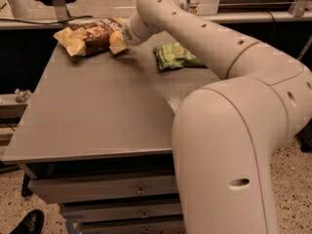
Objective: Move orange near brown chip bag
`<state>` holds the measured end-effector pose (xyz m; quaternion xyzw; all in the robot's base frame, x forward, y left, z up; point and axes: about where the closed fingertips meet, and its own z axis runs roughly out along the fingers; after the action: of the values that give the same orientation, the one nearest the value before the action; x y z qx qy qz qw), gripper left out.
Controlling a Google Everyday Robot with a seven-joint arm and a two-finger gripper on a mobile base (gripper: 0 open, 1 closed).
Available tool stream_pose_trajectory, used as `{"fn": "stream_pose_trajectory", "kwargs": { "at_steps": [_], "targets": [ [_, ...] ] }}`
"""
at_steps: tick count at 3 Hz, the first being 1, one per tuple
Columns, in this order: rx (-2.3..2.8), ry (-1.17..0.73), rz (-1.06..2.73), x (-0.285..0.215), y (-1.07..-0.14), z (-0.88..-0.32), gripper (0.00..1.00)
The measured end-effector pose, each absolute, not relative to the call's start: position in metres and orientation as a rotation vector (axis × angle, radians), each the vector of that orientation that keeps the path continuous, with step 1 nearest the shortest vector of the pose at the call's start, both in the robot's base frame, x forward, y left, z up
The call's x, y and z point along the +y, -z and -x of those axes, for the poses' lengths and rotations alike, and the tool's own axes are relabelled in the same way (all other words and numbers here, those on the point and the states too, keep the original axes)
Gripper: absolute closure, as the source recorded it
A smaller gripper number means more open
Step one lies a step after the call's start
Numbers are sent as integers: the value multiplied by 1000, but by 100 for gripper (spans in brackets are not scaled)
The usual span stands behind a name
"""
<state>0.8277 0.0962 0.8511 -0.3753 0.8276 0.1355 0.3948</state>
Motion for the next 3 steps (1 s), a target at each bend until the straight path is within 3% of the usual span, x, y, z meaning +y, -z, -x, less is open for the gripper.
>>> {"fn": "stream_pose_trajectory", "kwargs": {
  "at_steps": [3],
  "targets": [
    [2121, -344, 970, 104, -847, -837, 13]
  ]
}}
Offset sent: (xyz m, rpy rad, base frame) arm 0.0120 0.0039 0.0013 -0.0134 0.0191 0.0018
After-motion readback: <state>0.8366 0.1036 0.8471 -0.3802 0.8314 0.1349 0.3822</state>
